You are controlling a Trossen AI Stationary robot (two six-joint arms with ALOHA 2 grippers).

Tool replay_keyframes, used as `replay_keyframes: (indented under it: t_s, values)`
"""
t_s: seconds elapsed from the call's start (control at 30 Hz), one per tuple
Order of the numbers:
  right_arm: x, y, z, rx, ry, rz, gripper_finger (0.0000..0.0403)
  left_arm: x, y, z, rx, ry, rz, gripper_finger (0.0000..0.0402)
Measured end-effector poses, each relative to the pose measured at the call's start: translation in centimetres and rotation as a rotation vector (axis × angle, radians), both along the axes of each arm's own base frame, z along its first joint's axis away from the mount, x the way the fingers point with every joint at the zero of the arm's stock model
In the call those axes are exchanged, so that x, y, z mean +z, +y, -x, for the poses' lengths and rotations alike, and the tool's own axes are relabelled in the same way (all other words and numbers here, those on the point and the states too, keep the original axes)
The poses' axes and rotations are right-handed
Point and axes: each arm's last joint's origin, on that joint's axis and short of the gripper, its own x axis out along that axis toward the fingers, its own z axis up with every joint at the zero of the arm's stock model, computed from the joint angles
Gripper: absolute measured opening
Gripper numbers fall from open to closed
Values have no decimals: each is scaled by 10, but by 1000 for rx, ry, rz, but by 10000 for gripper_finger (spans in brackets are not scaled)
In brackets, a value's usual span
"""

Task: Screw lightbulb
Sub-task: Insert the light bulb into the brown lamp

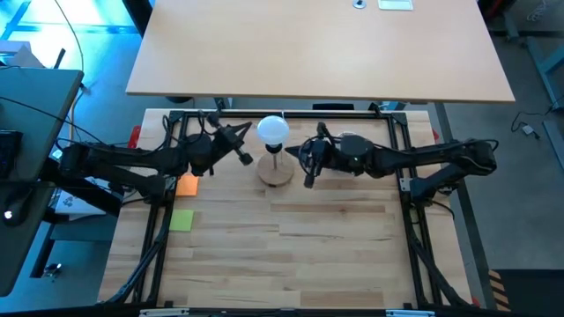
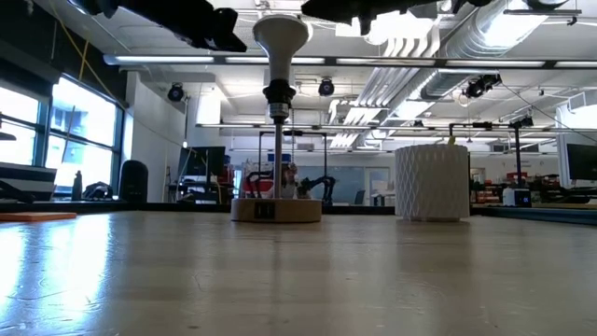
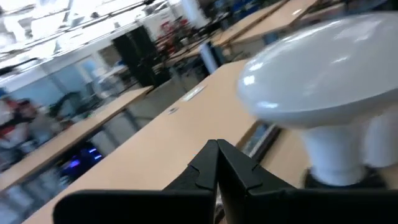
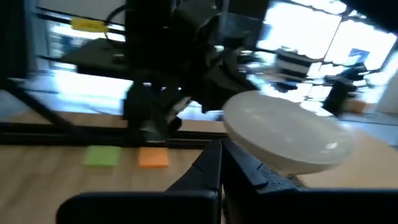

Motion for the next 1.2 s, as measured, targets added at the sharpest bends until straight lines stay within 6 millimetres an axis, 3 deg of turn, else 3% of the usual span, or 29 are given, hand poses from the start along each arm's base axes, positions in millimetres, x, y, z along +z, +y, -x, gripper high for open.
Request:
replay_keyframes:
  t_s: [0.17, 0.3, 0.5, 0.77, 0.87, 1.03, 1.2]
  values:
    - [7, -3, 8, -296, -17, 38, 0, 3, -13, 1, -28, 8, -28, 0]
    - [9, -20, 9, -369, -58, -22, 0, 9, -27, 0, -86, -36, -58, 0]
    - [2, -32, 2, -186, -58, -87, 0, 7, -26, -7, -137, -62, -49, 0]
    - [1, -18, -2, 77, -56, -133, 0, -9, 1, -15, -41, 4, -30, 0]
    - [2, -11, -3, 126, -57, -88, 0, -6, 7, -12, 15, -9, -32, 0]
    - [4, -8, 0, -96, -58, -36, 0, 0, -4, -8, 29, -6, -56, 0]
    - [4, -19, 3, -339, -67, -49, 0, 3, -22, -4, 36, -15, -55, 0]
